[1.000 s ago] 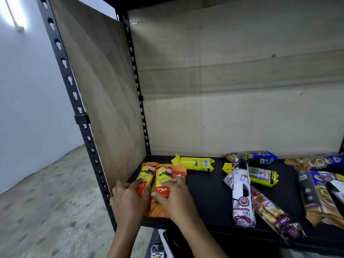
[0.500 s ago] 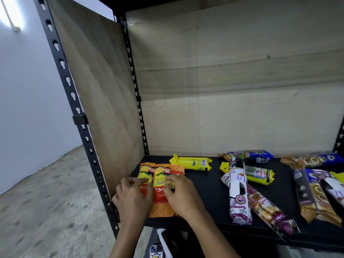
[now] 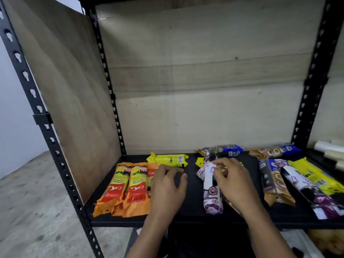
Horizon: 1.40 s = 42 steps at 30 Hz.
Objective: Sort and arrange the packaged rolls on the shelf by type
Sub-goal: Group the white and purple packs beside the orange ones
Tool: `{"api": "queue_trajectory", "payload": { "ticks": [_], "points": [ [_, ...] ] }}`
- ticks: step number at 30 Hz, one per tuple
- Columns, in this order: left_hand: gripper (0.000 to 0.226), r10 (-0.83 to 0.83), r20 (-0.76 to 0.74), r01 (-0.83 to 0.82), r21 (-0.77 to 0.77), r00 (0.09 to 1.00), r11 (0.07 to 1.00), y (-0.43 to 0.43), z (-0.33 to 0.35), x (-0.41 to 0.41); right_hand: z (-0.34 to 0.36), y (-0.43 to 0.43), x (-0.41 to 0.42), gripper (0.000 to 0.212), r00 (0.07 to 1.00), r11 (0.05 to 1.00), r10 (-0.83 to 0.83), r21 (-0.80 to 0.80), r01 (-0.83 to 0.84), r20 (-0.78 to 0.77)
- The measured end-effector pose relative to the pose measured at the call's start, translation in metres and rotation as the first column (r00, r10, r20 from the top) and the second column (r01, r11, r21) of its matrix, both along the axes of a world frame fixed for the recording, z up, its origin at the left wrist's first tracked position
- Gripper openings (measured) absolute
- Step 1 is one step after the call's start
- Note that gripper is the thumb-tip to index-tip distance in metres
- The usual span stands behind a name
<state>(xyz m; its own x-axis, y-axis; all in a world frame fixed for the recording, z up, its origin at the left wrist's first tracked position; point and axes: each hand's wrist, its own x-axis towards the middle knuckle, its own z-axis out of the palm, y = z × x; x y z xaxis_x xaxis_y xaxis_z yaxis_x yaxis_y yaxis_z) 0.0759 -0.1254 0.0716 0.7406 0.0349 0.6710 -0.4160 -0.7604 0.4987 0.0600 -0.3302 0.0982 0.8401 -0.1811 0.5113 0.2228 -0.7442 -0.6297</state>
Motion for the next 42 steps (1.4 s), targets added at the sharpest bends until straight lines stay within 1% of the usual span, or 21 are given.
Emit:
{"api": "queue_trajectory", "payload": {
  "ticks": [5,7,10,13,16,19,21,24,27,29,35,38,42],
  "points": [
    [0.024,-0.162,-0.125,0.162,-0.014,0.979,0.987,-0.046,-0.003,0.006,0.001,-0.04,-0.01,0.02,0.994,0.994,-0.089,-0.061,0.086,-0.057],
    [0.028,-0.195,-0.167,0.197,-0.008,0.966,0.98,-0.061,-0.005,0.009,-0.001,-0.049,-0.012,0.022,0.991,0.99,-0.11,-0.093,0.103,-0.071],
    [0.034,-0.223,-0.212,0.223,-0.027,0.951,0.975,-0.08,-0.01,0.011,-0.008,-0.058,-0.013,0.026,0.991,0.992,-0.103,-0.076,0.097,-0.088],
    [0.047,-0.238,-0.267,0.235,-0.042,0.934,0.971,-0.09,-0.018,0.009,-0.017,-0.064,-0.015,0.03,0.986,0.995,-0.08,-0.074,0.07,-0.144],
    [0.067,-0.216,-0.368,0.225,-0.02,0.904,0.974,-0.096,-0.025,0.007,-0.029,-0.067,-0.015,0.045,0.956,0.993,-0.049,-0.12,0.014,-0.289],
    [0.062,-0.216,-0.394,0.225,-0.025,0.893,0.974,-0.097,-0.031,0.004,-0.039,-0.066,-0.014,0.057,0.914,0.993,0.026,-0.096,-0.071,-0.405],
    [0.059,-0.237,-0.384,0.229,-0.065,0.893,0.971,-0.098,-0.033,0.004,-0.045,-0.063,-0.013,0.055,0.896,0.991,0.071,-0.074,-0.115,-0.437],
    [0.058,-0.25,-0.366,0.226,-0.108,0.896,0.968,-0.097,-0.032,0.002,-0.048,-0.06,-0.008,0.054,0.888,0.988,0.1,-0.064,-0.144,-0.449],
    [0.059,-0.261,-0.339,0.22,-0.154,0.904,0.963,-0.091,-0.033,0.0,-0.044,-0.055,-0.006,0.064,0.878,0.981,0.161,-0.023,-0.192,-0.45],
    [0.06,-0.247,-0.322,0.2,-0.172,0.914,0.965,-0.084,-0.032,-0.001,-0.043,-0.048,-0.005,0.065,0.888,0.981,0.177,0.008,-0.192,-0.424],
    [0.057,-0.132,-0.253,0.093,-0.157,0.958,0.983,-0.049,-0.025,-0.003,-0.045,-0.021,-0.002,0.054,0.929,0.985,0.164,0.098,-0.139,-0.331],
    [0.057,-0.072,-0.254,0.039,-0.133,0.964,0.99,-0.029,-0.025,-0.003,-0.045,-0.007,0.002,0.051,0.936,0.985,0.157,0.125,-0.123,-0.316],
    [0.058,-0.006,-0.285,-0.021,-0.089,0.959,0.996,-0.012,-0.03,-0.004,-0.046,0.013,0.007,0.052,0.951,0.981,0.138,0.171,-0.092,-0.276]
  ]
}}
